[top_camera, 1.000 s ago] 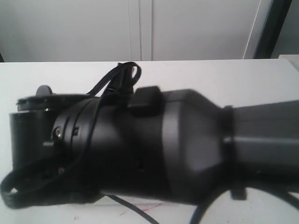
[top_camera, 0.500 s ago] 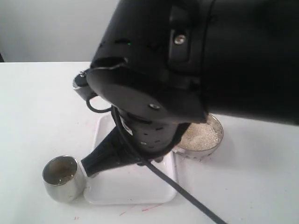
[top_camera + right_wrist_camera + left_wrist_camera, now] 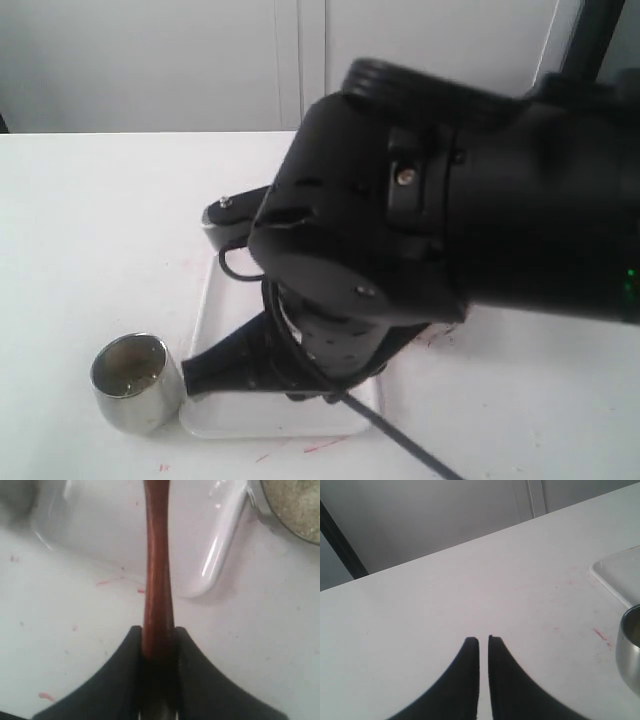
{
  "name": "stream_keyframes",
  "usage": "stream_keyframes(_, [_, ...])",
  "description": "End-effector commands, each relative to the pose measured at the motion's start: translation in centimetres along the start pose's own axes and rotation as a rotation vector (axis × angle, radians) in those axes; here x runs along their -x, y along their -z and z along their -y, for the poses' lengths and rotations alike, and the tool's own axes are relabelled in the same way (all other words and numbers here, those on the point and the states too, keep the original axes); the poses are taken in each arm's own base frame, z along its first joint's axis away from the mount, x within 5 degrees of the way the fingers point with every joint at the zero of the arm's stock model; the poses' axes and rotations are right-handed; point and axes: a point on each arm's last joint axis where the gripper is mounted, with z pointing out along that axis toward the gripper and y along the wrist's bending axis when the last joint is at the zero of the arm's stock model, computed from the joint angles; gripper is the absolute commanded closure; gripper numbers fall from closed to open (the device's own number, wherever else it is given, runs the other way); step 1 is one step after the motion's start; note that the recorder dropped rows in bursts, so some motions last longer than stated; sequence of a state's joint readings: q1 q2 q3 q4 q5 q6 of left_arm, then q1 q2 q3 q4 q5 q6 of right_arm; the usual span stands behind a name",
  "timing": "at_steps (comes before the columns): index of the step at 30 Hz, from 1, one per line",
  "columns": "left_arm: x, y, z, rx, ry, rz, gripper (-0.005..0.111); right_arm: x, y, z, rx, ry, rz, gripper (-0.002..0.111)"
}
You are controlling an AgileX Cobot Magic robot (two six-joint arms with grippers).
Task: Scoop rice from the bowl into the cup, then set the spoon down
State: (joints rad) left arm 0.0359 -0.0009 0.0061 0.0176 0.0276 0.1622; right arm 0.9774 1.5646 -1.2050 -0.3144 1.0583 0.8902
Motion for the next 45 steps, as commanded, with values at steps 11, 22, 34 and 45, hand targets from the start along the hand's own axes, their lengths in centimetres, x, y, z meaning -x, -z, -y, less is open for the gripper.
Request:
stream_keyframes(11, [0.3, 0.0, 0.0, -0.001, 0.01, 0.012, 0.092, 7.1, -4.8, 2.6, 0.017, -0.17, -0.029, 0.108])
stream_keyframes(22, [0.3, 0.0, 0.0, -0.001, 0.01, 0.012, 0.092, 6.9, -11.6, 0.7, 0.023, -0.165, -0.099, 0.108])
stream_keyframes(34, [0.3, 0.0, 0.0, -0.001, 0.01, 0.012, 0.092, 6.4, -12.6, 0.0, 0.059, -0.214, -0.149, 0.108])
stream_keyframes(45, [0.3, 0.0, 0.0, -0.001, 0.01, 0.012, 0.092, 6.0, -12.5, 0.2, 0.038, -0.223, -0.198, 0.108])
